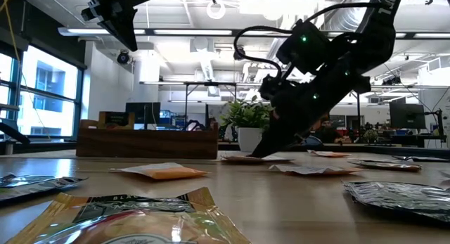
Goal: Pick & Place Tea
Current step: Put the yellow tea bag into the left section of the wooden organizer
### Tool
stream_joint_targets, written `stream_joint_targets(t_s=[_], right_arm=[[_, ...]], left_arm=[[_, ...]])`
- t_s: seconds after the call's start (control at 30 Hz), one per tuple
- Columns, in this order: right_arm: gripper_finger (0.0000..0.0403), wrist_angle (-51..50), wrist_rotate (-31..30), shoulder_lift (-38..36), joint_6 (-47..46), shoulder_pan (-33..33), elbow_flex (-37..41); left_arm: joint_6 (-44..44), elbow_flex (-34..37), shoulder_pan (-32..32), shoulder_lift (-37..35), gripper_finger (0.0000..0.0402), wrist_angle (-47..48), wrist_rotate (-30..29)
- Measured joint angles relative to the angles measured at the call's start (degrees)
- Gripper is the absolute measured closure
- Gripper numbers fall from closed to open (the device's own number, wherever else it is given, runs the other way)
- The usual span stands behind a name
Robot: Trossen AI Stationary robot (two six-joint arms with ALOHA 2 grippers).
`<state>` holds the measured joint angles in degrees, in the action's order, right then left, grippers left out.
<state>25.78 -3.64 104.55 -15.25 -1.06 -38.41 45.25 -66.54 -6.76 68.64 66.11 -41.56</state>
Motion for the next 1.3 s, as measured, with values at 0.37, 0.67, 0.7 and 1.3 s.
stream_joint_targets(t_s=[0.37,0.67,0.7,1.3], right_arm=[[0.04,3.16,4.43,-2.21,-2.35,0.75,-0.02],[0.0401,22.72,4.45,-4.17,1.26,3.05,-3.17],[0.0402,22.06,3.19,-3.81,2.65,2.93,-4.99],[0.0403,-3.27,-3.04,21.39,19.81,-0.97,-49.53]], left_arm=[[0.01,-0.07,0.0,0.0,0.0401,0.0,-0.15],[0.01,-0.07,0.0,0.0,0.0401,-0.22,-3.46],[0.0,-0.12,-0.01,0.01,0.0401,-0.16,-4.56],[-6.17,-5.18,-0.02,-0.81,0.0401,0.07,-11.37]])
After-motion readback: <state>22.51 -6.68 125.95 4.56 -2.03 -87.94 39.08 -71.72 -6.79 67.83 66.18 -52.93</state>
